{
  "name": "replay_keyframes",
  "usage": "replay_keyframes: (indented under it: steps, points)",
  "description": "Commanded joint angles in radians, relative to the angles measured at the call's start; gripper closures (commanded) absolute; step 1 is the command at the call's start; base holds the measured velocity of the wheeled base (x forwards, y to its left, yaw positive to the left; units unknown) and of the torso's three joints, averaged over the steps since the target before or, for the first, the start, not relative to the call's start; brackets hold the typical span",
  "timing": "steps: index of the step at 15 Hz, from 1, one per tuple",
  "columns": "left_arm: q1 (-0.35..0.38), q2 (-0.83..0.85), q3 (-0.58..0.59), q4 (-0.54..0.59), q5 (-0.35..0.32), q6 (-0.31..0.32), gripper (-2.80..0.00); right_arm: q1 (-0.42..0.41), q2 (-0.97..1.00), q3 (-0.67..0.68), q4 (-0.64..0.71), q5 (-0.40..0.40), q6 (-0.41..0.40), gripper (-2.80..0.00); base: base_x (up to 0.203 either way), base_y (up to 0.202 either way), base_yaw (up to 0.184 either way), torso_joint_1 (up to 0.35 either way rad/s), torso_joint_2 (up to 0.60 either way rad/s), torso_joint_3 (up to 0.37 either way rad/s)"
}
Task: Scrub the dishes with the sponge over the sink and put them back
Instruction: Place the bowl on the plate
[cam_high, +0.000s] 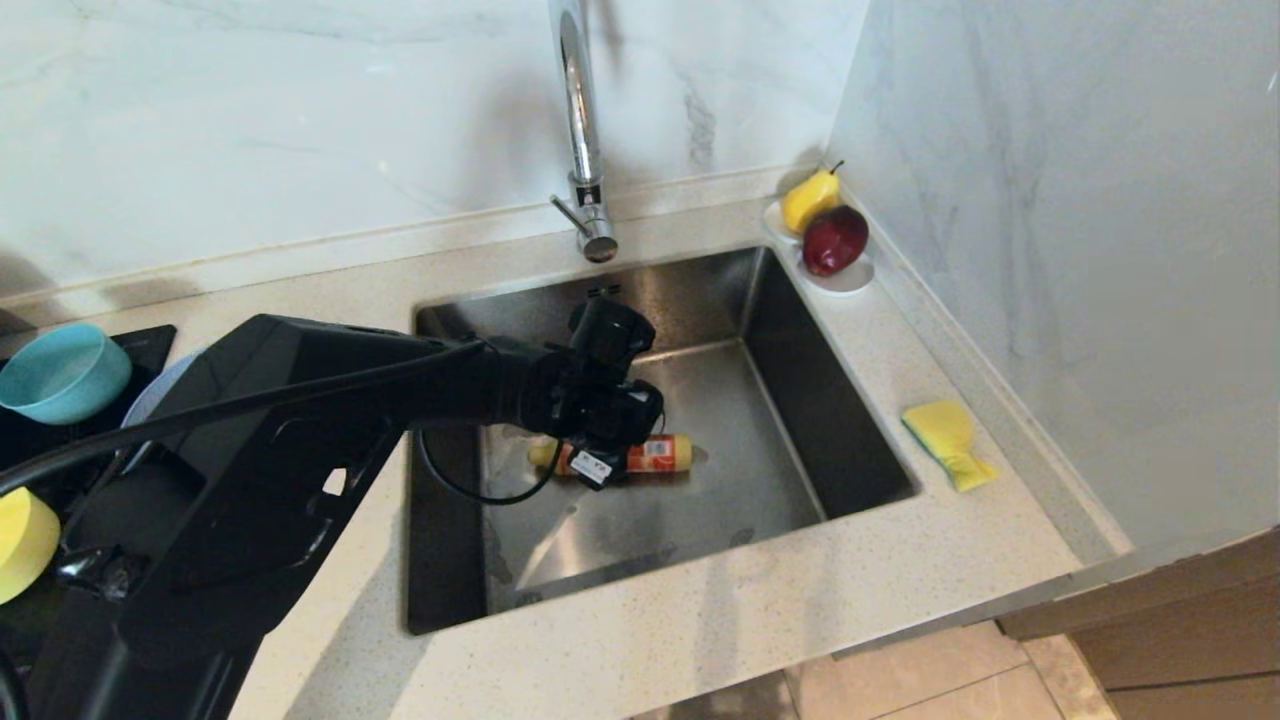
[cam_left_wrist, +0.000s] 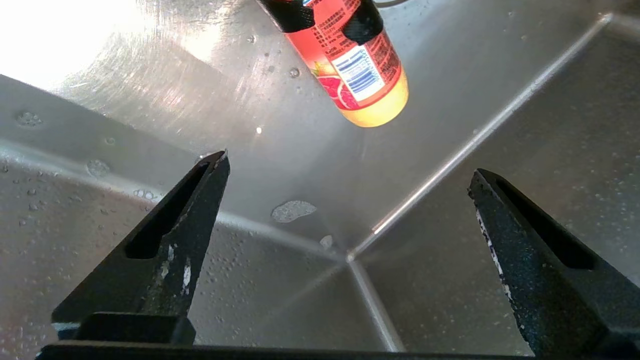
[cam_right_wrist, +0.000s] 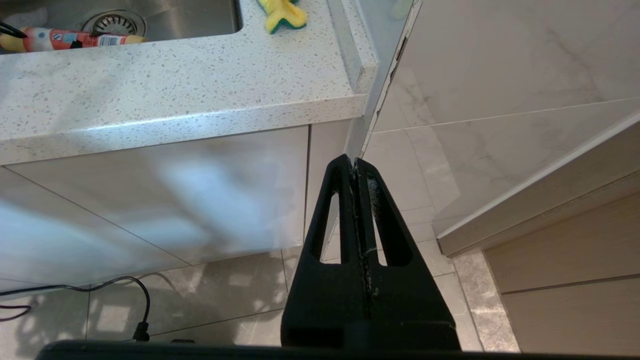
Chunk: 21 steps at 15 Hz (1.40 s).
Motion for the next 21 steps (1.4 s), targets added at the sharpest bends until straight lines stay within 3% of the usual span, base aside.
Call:
replay_keyframes:
  steps: [1,21]
  points:
    - [0.003,0.004,-0.002,-0.001,0.001,-0.006,-2.8,0.0,0.0,0.0,-0.001,0.0,0.0,0.0,0.0,0.0,0.0,0.0,0.0,0.0]
    - [0.018,0.073,-0.002,-0.018,0.009,0.004,-2.8,0.0,0.001,0.0,-0.001,0.0,0.0,0.0,0.0,0.0,0.0,0.0,0.0,0.0]
